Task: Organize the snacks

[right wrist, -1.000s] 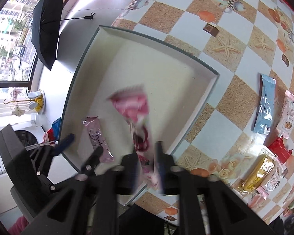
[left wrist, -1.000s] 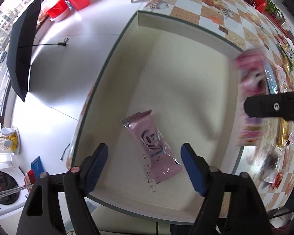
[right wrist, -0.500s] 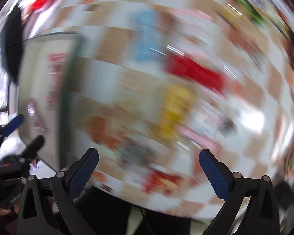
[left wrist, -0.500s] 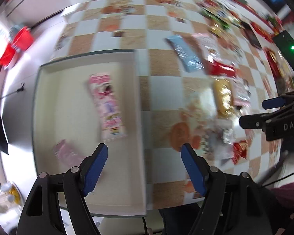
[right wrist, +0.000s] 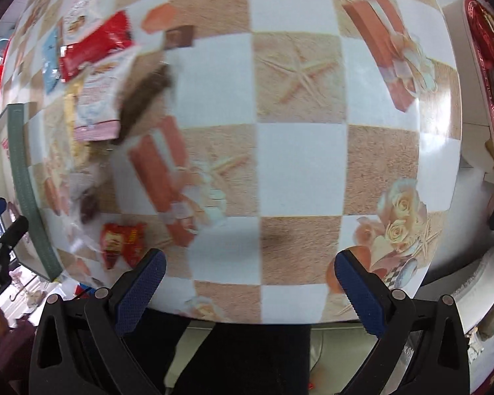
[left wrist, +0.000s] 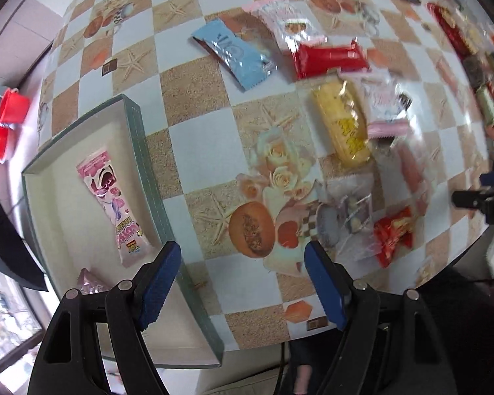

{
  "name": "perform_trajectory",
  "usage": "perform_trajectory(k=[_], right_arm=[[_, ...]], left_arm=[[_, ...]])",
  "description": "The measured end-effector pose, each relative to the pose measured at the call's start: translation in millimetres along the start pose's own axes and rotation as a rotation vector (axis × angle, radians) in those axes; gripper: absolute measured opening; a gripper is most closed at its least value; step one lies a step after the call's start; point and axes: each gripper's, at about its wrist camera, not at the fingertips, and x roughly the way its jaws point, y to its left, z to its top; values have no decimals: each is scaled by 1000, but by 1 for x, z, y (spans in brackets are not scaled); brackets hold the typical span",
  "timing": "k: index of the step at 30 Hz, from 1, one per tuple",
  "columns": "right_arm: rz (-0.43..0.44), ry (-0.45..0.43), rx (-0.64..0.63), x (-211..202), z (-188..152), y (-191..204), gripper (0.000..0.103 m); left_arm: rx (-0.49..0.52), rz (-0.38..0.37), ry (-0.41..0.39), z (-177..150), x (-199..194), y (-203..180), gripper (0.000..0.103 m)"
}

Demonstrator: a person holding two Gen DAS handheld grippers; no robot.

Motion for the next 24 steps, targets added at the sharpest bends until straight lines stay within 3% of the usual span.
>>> perform_trajectory(k=[3,5,11,15,16,20,24], right_arm=[[-51,-5,-44,15,4,-6,103],[-79,-12,-80,19,4,-4,103],[-78,43,-116,37,5,-6,103],[-115,46,-146,35,4,-4,103],[-119,48,-153,34,3,-3,103],[-131,51,-172,40,1,-1,103],[-127,51,-153,36,-1,-2,103]], left_arm=[[66,69,34,-5,7,-16,80],[105,77,50,-9,10,-28,80],[214,117,96,-11,33,-57,81],[196,155,163,-12,64,-54,82],[178,154,163,-12,66,-50,89],[112,138,162,-10,65,-36,90],[118,148,171,-9,63,-30,90]])
